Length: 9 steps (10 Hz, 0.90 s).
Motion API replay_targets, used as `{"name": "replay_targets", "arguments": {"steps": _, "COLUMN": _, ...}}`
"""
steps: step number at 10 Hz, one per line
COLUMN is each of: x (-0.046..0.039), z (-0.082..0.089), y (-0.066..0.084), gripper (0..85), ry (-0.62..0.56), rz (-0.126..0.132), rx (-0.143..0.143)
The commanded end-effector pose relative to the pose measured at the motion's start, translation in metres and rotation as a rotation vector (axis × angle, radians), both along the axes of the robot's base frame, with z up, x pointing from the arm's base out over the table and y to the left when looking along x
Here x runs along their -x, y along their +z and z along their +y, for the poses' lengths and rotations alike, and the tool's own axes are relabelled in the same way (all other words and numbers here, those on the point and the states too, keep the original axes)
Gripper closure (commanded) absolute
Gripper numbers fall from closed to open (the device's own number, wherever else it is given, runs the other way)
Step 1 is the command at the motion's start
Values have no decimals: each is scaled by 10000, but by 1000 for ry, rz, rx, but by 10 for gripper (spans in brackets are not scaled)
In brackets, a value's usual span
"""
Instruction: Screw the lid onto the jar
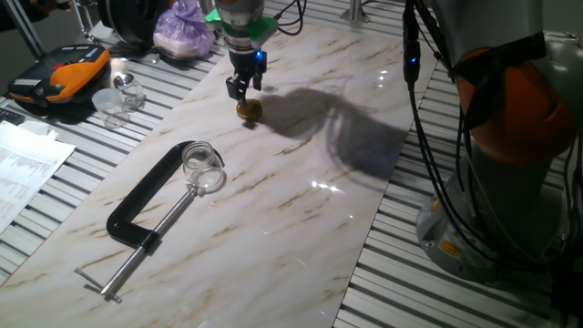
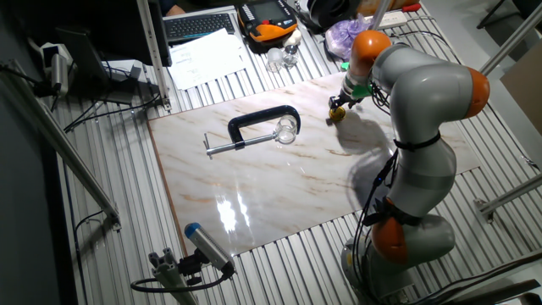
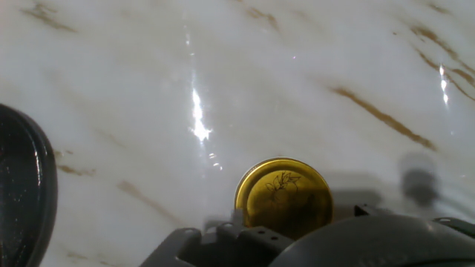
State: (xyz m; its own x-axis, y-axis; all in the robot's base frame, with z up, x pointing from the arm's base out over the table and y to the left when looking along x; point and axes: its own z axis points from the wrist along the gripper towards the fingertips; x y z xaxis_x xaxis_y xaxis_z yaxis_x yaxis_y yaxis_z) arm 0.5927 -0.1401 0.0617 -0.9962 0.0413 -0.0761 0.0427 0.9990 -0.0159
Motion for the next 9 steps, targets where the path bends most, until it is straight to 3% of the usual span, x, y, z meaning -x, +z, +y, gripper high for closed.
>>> {"name": "replay_targets", "arguments": {"steps": 1, "x": -4, "z": 3, "y": -13, "gripper": 170, "ry": 21, "rz": 2, "rx": -2}}
{"name": "replay_targets", "arguments": {"steps": 2, "x": -11, "z": 3, "y": -43, "gripper": 340, "ry": 47, "rz": 4, "rx": -5}}
{"name": "replay_targets", "arguments": {"steps": 5, "x": 22, "z": 19, "y": -102, "gripper": 340, "ry": 67, "rz": 0, "rx": 12}}
{"name": "replay_targets", "arguments": {"steps": 6, "x": 33, "z": 6, "y": -100, "gripper": 170, "ry": 68, "rz": -3, "rx": 16}}
{"name": "replay_targets", "arguments": {"steps": 9, "x": 46, "z": -10, "y": -114, "gripper": 170, "ry": 68, "rz": -15, "rx": 16}}
